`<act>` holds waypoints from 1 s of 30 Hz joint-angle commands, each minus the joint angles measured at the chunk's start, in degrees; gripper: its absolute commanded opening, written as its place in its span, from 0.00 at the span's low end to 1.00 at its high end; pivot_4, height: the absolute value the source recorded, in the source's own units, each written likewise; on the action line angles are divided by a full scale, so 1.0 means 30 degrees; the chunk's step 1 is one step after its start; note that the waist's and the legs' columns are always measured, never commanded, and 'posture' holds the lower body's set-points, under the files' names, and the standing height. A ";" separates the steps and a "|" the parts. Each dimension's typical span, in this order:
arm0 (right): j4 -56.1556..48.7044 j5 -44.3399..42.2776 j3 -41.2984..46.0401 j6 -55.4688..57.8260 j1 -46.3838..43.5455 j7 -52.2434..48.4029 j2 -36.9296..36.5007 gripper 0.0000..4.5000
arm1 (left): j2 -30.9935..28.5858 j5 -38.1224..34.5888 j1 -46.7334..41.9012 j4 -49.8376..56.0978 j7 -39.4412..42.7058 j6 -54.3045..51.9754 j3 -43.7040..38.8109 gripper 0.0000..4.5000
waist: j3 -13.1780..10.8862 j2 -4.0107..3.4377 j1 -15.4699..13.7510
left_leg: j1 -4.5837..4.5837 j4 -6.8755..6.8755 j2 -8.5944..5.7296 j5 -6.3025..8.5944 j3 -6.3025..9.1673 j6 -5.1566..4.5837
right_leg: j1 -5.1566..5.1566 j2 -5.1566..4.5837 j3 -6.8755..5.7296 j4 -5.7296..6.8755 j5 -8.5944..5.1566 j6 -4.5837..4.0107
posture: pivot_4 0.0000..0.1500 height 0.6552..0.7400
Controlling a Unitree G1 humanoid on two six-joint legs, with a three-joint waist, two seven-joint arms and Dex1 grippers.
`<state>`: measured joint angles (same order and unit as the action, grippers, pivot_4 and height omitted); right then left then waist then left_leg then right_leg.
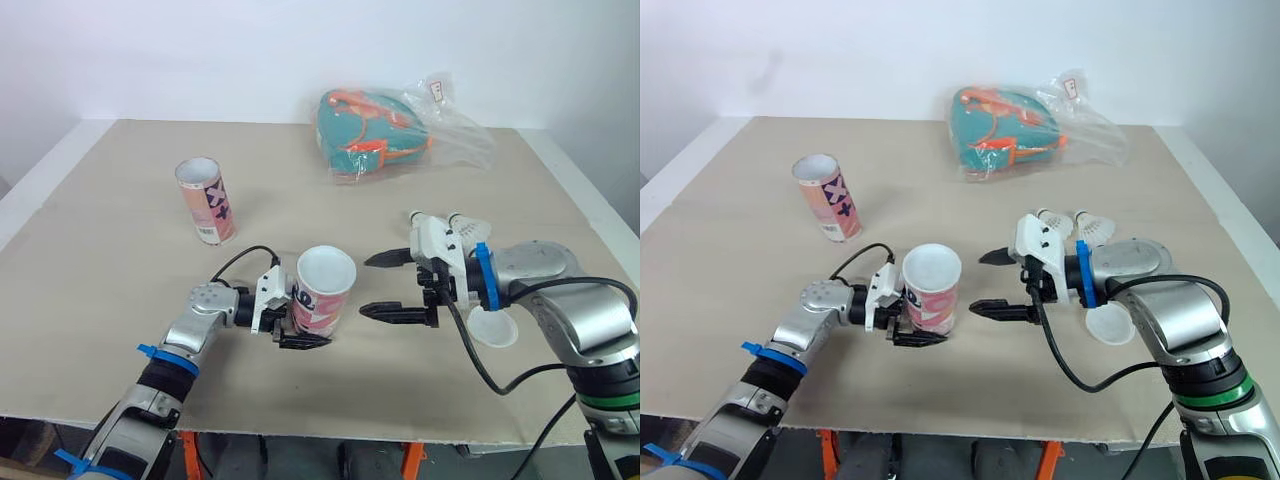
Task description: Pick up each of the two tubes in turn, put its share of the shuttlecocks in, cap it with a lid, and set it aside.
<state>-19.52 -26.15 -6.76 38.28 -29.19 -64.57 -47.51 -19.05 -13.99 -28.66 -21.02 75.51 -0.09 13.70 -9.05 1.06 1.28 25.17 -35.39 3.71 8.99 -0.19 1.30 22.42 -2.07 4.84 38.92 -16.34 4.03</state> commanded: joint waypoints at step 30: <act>0.0850 0.0804 -0.2315 -0.2239 -0.0660 -0.0339 0.2880 1.00 | -0.7777 -1.0194 0.7330 1.5689 -0.4522 -0.9898 -0.9525 0.99 | -0.0263 0.0168 0.0387 | 0.0015 0.0045 0.0048 0.0077 0.0061 0.0087 | 0.0011 0.0023 -0.0065 0.0007 -0.0081 -0.0130 | 1.00 1.00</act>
<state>-16.74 -23.78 -13.73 32.61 -30.15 -65.11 -39.14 -41.58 -41.85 -7.10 22.92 63.82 -28.43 -11.56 -9.84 1.56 2.44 25.21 -35.26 3.86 9.22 -0.01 1.57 22.45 -2.00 4.65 38.94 -16.59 3.64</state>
